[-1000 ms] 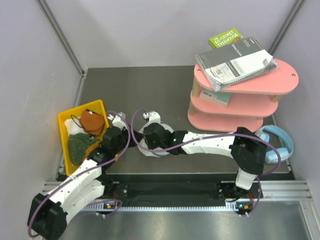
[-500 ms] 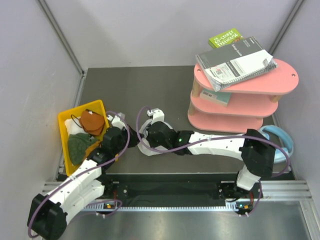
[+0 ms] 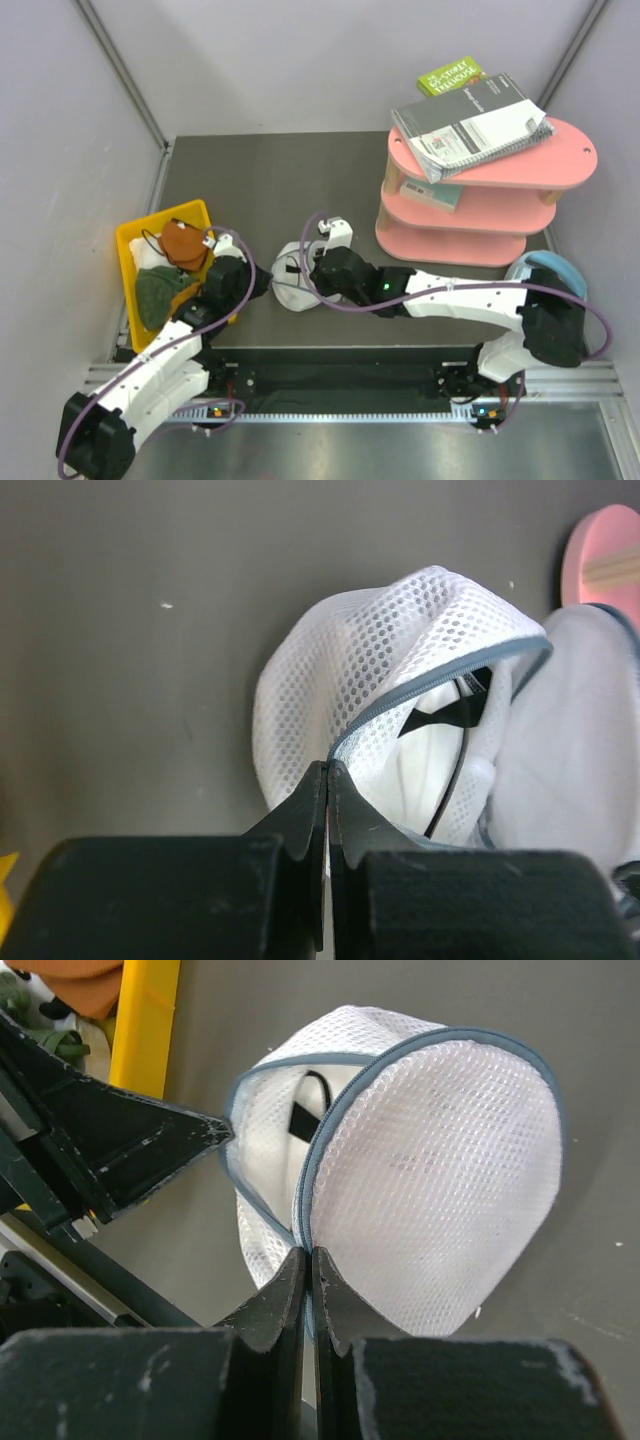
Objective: Unzip the laundry bag and remove the bra
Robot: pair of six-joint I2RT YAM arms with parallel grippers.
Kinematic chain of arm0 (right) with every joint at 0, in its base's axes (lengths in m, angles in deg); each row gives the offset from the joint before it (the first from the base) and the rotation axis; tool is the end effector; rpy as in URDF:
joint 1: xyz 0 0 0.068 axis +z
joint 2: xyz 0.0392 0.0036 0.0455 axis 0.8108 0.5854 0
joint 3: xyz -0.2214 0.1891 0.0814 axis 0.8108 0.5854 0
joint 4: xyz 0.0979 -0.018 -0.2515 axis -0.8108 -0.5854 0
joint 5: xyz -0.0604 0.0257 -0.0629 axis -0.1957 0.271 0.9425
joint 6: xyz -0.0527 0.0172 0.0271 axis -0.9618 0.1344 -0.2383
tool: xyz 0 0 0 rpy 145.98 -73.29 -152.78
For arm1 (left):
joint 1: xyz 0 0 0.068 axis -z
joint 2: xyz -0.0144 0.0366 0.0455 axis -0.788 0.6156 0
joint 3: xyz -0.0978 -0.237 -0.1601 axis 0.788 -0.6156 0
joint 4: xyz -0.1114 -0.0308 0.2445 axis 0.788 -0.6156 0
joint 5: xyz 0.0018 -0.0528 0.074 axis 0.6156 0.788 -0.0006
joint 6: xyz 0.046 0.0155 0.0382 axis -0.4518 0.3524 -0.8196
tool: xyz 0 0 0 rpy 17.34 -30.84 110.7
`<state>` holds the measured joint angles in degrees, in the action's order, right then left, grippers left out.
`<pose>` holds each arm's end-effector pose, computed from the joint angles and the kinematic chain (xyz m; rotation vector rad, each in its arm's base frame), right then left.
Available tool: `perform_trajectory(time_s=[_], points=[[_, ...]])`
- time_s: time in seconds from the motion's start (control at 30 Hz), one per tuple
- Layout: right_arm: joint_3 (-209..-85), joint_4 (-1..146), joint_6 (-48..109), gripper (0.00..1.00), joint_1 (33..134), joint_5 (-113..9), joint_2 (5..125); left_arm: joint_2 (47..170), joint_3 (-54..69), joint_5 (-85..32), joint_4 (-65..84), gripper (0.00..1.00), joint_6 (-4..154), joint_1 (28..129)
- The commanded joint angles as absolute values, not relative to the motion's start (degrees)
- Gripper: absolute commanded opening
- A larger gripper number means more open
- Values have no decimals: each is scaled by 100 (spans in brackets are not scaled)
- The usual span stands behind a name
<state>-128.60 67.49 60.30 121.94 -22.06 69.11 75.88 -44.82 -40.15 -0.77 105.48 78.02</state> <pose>0.1474 0.3135 0.2765 -0.3555 2.1490 0.6577 0.1499 -0.0685 0.2061 -0.3567 2.1492 -0.5998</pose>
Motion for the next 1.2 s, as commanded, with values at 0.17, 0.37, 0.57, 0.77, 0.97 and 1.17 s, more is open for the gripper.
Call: perform_trajectory(time_s=[0.17,0.37,0.57,0.77,0.97,1.17], points=[[-12155,6262,6402,1,12193,-1482,5858,7155,-4348,-4586,-623,0,10650,7732],[-11627,5673,6762,2,12185,-1130,5172,6996,-4348,-4718,-790,0,10694,7705],[-11266,5137,7113,7,12185,-892,4627,6917,-4348,-4761,-896,0,10729,7696],[-11117,4399,7456,33,12185,-567,4135,6777,-4330,-4788,-1001,0,10765,7696],[-11134,4011,7474,66,12185,-251,3590,6741,-4199,-4744,-1115,0,10686,7696],[-10897,5442,6771,81,12167,-1040,3764,6741,-3944,-4578,-1107,0,10291,7696]])
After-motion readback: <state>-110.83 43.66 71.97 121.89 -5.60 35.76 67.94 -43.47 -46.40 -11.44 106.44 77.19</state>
